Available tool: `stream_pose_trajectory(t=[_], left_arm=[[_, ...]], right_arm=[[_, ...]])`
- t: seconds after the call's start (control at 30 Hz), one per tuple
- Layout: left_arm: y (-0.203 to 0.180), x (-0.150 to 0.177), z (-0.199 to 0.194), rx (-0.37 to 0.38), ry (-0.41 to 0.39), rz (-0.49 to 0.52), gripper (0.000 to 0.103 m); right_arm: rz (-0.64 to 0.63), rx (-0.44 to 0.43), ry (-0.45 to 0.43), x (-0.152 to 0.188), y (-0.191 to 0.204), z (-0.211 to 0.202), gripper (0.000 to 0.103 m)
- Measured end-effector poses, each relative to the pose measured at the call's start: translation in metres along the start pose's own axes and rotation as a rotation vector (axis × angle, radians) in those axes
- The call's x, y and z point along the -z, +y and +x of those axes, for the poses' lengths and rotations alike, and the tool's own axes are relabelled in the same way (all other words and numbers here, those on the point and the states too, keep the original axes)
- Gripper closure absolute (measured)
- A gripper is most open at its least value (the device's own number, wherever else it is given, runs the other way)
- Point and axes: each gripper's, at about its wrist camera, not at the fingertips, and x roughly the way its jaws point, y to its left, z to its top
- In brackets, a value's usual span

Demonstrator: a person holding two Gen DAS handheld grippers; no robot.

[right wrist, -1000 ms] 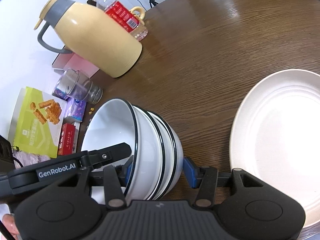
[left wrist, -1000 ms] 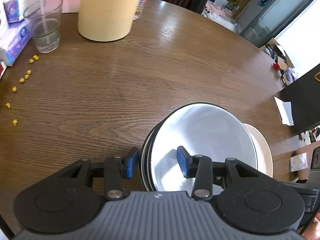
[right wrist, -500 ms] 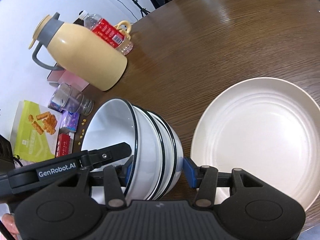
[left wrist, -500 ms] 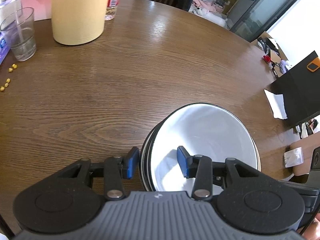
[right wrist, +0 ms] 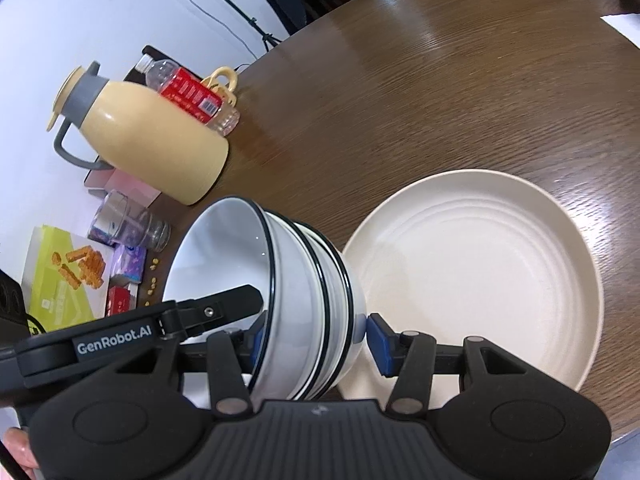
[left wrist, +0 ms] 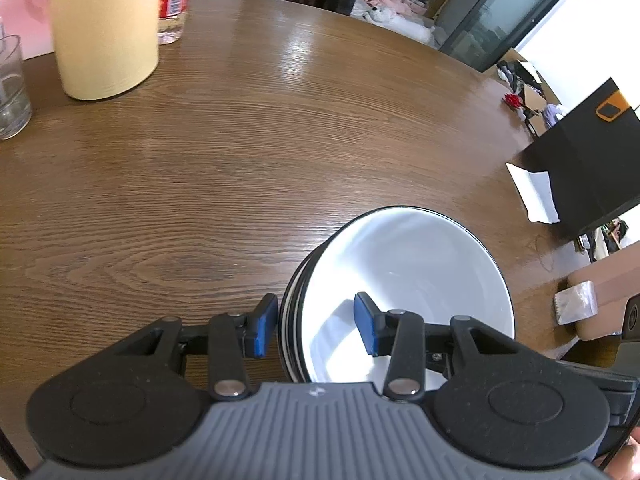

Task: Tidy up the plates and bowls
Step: 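Lower the bowl stack onto the center of the beige plate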

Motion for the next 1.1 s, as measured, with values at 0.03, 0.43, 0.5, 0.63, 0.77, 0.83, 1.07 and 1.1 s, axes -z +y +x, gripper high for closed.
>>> stream_pose_trajectory(t=[0.03,0.43,0.5,0.63,0.77,0.83,1.07,1.1], left_arm=[[-0.003,0.000,0.002,0.003,0.002,0.004,0.062],[-0.037,0.002,0.018,0.032,0.026,0.042,0.062],[-0.042,0.002,0.021,0.035,0.030,0.046,0.062],[-0.051,0.004,0.027,0.041,0.038,0.052,0.062],[-0.057,0.005,0.032,0.041,0.046,0.050,0.062],[-0.059,0.006,0.034,0.039,0.048,0.047,0.062],[-0.062,0.010,0.040,0.032,0.050,0.030,0.062],[-0.062,0.011,0.042,0.031,0.051,0.027,0.062]], right_arm=[[0.004,0.003,-0.003,0.000,-0.003,-0.002,0.054],[0.043,0.032,-0.028,-0.002,-0.034,-0.022,0.054],[0.048,0.037,-0.029,-0.002,-0.040,-0.024,0.054],[0.057,0.044,-0.031,-0.003,-0.051,-0.029,0.054],[0.062,0.048,-0.025,-0.004,-0.059,-0.031,0.054],[0.063,0.048,-0.021,-0.004,-0.063,-0.032,0.054],[0.057,0.047,-0.008,-0.006,-0.071,-0.030,0.054],[0.056,0.047,-0.006,-0.006,-0.072,-0.031,0.054]])
